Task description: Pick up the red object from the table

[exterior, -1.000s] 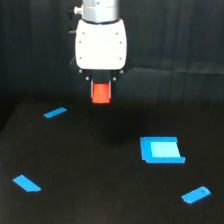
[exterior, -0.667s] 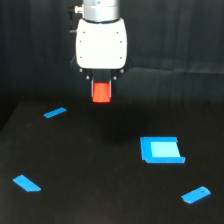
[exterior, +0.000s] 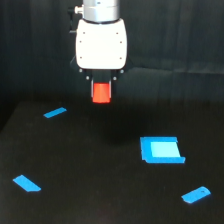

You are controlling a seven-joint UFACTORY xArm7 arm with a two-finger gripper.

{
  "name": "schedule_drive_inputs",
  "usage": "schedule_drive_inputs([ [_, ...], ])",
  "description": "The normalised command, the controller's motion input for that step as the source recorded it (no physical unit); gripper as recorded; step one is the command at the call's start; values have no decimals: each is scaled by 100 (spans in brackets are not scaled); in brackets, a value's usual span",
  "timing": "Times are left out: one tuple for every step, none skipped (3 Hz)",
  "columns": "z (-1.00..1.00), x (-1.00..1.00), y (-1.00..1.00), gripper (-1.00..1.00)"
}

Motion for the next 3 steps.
schedule_drive_inputs([
  [7,-2,-9,-100],
  [6,7,-2,-100],
  [8,3,-3,-93],
])
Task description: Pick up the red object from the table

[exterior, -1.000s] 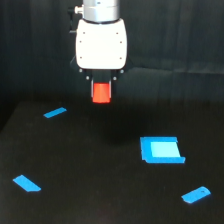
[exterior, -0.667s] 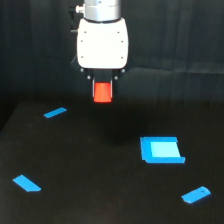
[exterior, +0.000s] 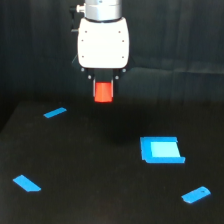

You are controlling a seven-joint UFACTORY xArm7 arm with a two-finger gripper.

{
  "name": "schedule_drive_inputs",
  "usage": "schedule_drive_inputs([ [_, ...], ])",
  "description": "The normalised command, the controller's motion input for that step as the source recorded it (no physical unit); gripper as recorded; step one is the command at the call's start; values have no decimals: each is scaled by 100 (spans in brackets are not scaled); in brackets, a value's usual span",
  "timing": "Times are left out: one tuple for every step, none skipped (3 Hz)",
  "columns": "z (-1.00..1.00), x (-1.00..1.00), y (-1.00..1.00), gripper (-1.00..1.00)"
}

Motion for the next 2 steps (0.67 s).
schedule_drive_inputs([
  [6,4,8,-90],
  [0,8,8,-95],
])
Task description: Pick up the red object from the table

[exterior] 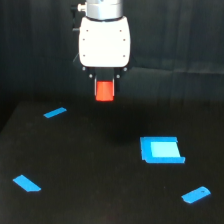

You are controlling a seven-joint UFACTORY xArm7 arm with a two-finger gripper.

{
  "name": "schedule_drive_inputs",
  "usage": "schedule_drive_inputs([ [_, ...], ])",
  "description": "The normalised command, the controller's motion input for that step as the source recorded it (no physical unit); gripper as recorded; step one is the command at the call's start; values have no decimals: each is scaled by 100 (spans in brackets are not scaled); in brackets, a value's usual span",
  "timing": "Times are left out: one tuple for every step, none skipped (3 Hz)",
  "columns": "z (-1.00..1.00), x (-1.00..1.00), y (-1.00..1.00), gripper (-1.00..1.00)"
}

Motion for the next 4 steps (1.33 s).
schedule_drive_inputs([
  [0,2,8,-100],
  [4,6,7,-98],
  [6,4,-5,-96],
  [5,9,-8,-98],
])
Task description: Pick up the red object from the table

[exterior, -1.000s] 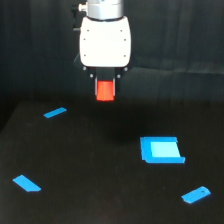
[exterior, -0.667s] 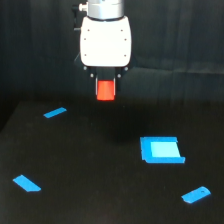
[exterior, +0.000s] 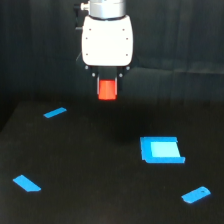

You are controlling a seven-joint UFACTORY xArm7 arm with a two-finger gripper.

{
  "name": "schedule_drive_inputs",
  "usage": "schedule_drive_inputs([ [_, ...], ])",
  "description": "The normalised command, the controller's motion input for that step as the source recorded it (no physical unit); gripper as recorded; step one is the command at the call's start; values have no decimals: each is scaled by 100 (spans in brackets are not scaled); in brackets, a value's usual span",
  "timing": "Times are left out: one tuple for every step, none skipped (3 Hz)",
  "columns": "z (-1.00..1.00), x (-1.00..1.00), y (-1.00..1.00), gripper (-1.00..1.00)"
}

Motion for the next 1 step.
schedule_drive_inputs([
  [9,-5,0,-100],
])
